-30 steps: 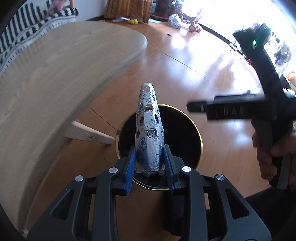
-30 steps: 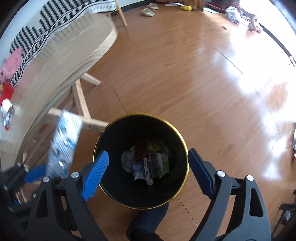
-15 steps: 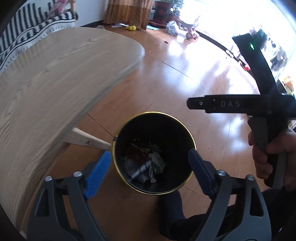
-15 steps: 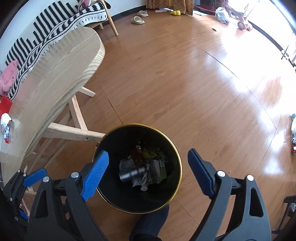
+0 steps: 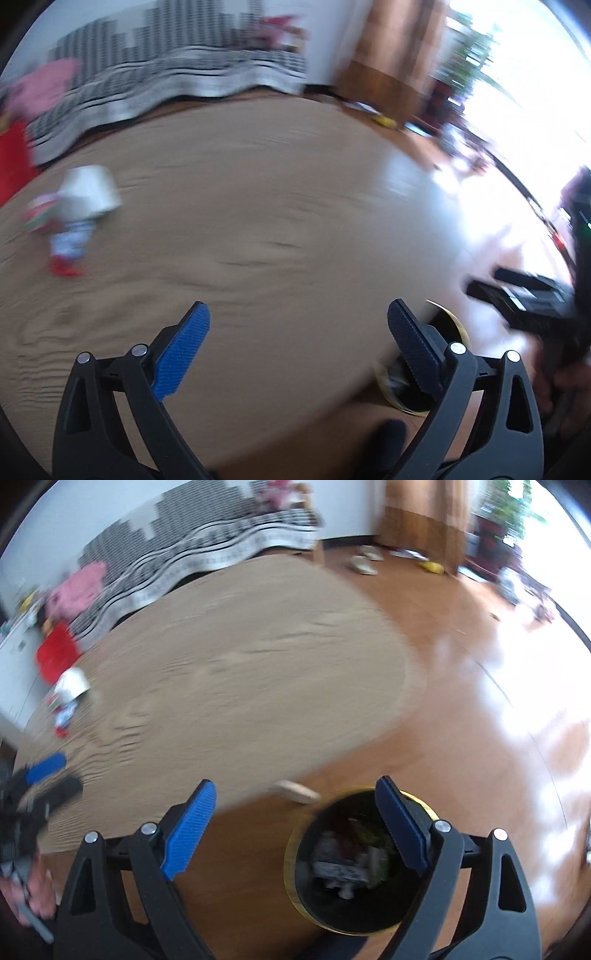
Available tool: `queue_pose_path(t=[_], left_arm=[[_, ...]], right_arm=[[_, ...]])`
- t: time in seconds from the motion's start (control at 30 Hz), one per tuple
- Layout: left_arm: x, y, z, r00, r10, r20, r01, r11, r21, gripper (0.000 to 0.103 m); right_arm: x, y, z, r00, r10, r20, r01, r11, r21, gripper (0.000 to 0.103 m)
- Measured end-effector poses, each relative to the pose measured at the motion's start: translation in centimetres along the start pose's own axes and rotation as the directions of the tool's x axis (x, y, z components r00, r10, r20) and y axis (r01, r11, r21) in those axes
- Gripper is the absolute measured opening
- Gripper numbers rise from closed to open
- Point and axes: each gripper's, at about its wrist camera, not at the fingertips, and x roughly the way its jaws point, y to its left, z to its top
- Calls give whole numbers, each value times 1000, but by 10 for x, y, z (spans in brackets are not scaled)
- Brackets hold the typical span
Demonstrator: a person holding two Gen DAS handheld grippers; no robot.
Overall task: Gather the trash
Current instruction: 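Move the left tool back to the table and grasp the red ribbon, then grasp the crumpled blue-white wrapper with the right tool while the left tool holds the red ribbon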
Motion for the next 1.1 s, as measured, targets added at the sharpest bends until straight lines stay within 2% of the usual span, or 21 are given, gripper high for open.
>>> queue_pose_path(t=[0.13,0.27,0.43,0.67,0.77,0.83,0.87,0.9,0.97,1.1], left_arm=[[-10,96,10,989,148,18,-145,979,-141,94],[-9,168,8,970,242,1,-235,946,-223,94],[11,205,8,971,239,-8,-234,943,-236,94],[32,218,13,972,232,-37,-235,951,-203,93],[34,222,14,968,252,-13,-251,955,-158,75],[30,224,13,971,237,5,-234,963,-132,42],[28,224,11,974,227,10,-224,967,-125,33],[26,224,9,977,214,7,-212,970,-123,17],[21,225,5,980,201,2,-199,973,-120,8],[3,224,-8,979,201,11,-199,974,-105,7]], right_arm=[[17,75,14,997,68,-26,-70,991,-112,85],[32,134,21,993,104,-55,-112,977,-183,85],[52,195,25,988,128,-88,-147,955,-259,85],[74,235,28,980,154,-124,-184,941,-285,85],[81,247,31,977,168,-132,-200,936,-290,85],[88,256,34,974,177,-139,-211,932,-293,85],[89,257,34,974,178,-143,-213,931,-295,85],[92,261,35,973,181,-146,-218,930,-297,85],[98,271,37,971,189,-148,-226,927,-299,85],[112,292,46,963,218,-157,-257,920,-296,85]])
